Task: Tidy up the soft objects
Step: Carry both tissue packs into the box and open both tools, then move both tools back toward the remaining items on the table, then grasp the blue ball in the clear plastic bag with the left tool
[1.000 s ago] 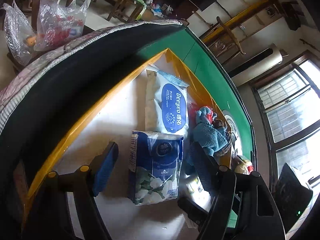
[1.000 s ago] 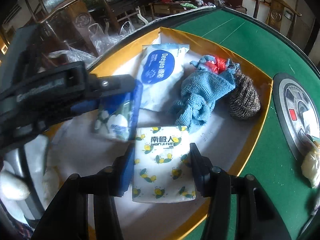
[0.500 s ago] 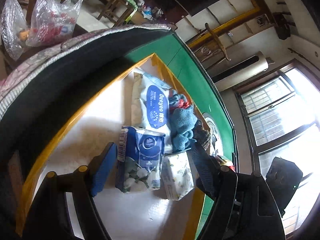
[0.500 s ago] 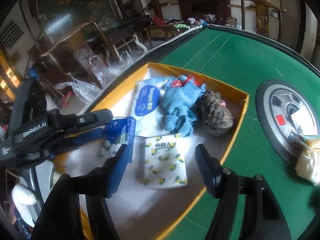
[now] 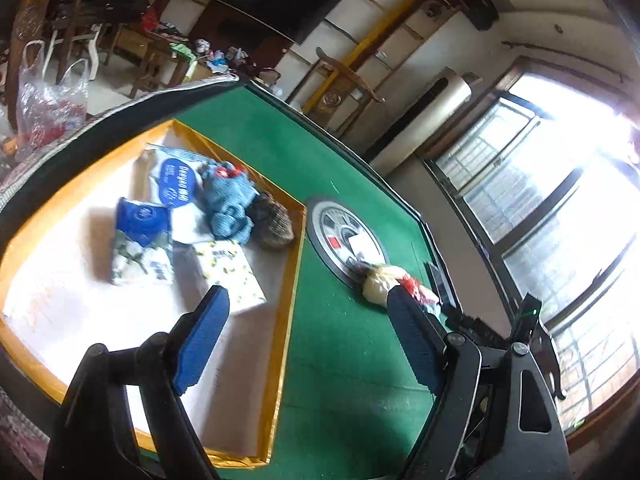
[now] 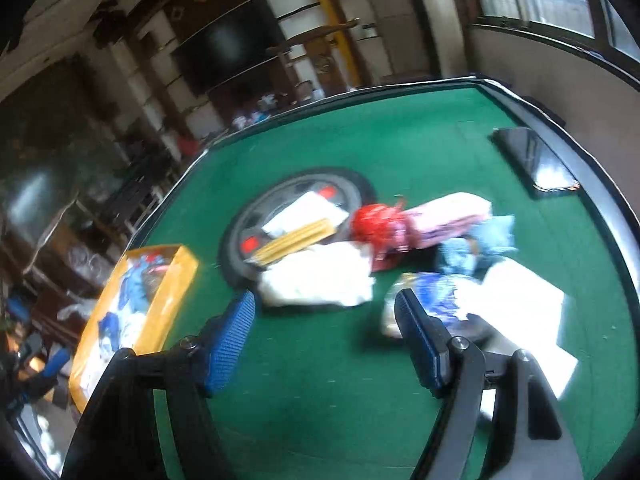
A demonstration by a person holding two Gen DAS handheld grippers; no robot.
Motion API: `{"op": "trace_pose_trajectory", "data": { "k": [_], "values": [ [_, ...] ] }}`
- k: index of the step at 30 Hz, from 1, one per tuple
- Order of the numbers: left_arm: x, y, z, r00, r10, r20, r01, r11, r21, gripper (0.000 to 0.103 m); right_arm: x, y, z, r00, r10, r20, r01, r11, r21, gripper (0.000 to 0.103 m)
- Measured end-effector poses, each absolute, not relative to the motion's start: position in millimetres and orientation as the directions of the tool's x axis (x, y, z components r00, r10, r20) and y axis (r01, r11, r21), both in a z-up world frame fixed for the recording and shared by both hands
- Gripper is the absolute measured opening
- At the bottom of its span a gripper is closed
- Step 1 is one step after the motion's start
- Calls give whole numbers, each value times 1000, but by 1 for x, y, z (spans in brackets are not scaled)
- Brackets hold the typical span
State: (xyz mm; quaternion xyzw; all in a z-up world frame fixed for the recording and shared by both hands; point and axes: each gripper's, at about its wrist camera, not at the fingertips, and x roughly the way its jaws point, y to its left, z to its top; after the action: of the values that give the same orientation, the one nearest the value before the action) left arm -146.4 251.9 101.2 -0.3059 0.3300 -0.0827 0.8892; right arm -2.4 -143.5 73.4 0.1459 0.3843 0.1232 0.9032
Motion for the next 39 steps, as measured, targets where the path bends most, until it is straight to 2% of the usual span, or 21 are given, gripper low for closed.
{"op": "trace_pose_trajectory", "data": {
  "k": [5,12,14,16,17,20,22,23,27,33,36,39],
  "values": [
    [-136,187,95,693,-415,-589,56,846,-531,81,-1,-206,72,708,302,-638,-12,909,417,68],
    [-133,143,81,611,-453,-649,95,856,-508,81,33,-222,52,652,341,-677,-39,907,419,68],
    [-136,142,80,608,-439,-662,82,864,-497,81,42,-214,43,606,396,-690,-87,895,438,68],
    [-137,144,79,609,-423,-672,64,870,-489,81,47,-198,33,534,452,-715,-151,883,445,71],
    [-136,145,77,610,-415,-675,56,872,-486,81,43,-189,36,527,467,-710,-197,880,432,78],
    [-132,141,72,607,-409,-682,44,874,-485,81,32,-164,33,325,728,-604,-362,686,632,78],
    [-129,136,69,592,-419,-688,50,872,-488,81,21,-152,36,210,829,-518,-451,552,701,78],
    [-127,134,67,584,-425,-692,55,871,-488,81,15,-151,44,207,845,-493,-481,527,700,78],
    [-123,115,60,550,-432,-715,80,879,-470,81,9,-186,63,395,795,-461,-446,604,660,78],
    [-112,83,48,486,-446,-752,127,887,-444,81,1,-250,69,671,515,-534,-182,812,555,78],
    [-105,69,45,463,-449,-764,148,889,-433,81,-8,-274,74,735,428,-525,-94,832,547,79],
    [-94,55,49,459,-434,-775,174,899,-401,81,-7,-288,77,751,419,-510,-61,813,579,80]
  ]
}}
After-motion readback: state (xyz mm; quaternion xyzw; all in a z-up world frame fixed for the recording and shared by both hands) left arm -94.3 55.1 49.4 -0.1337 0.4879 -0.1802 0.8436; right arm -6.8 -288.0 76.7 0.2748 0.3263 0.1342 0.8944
